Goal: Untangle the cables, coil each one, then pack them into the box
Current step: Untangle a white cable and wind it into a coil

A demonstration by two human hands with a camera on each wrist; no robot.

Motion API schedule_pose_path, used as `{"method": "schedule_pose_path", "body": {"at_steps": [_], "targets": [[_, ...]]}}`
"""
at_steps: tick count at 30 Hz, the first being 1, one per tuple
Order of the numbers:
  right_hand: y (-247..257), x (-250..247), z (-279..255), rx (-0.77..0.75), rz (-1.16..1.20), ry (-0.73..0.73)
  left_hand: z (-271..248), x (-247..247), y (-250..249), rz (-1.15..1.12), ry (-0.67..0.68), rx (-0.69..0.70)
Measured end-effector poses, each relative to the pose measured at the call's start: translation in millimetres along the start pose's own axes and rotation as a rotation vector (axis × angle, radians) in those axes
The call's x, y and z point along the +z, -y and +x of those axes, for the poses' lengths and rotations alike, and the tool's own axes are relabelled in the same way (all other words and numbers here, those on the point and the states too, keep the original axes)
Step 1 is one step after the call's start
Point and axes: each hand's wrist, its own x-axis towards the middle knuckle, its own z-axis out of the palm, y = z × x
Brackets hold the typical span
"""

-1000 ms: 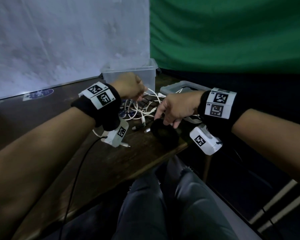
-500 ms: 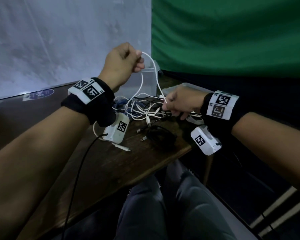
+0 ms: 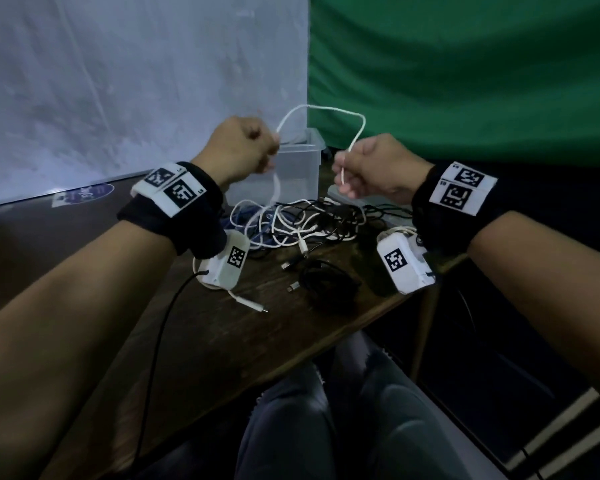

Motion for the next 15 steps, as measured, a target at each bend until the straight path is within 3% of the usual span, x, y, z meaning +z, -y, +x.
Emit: {"method": "schedule_pose_path", "body": {"at_steps": [2, 4, 6, 9, 12, 15], "targets": [[9.3, -2.6, 4.2, -0.070, 0.057, -0.036, -5.9, -1.7, -2.2, 0.279, 0.026, -0.009], [16.5, -5.6, 5.9, -0.109, 0.048, -0.036, -7.0, -3.3, -6.2, 0.469, -0.061, 0.061], [19.6, -6.4, 4.8, -0.138, -0.065, -0.006, -5.5, -3.8, -12.7, 0.549, -0.156, 0.158], [18.4, -7.3, 3.3, -0.205, -0.295, 0.027, -3.6, -1.1, -23.6, 0.754, -0.193, 0.286], [19.2, -6.5, 2.5, -0.278, -0.328, 0.045, -6.6, 7.5, -29.8, 0.830, -0.082, 0.443], [21.3, -5.5, 3.2, -0.331, -0.272, 0.040, -4.8, 16.5, -26.2, 0.755, 0.044, 0.496]]}}
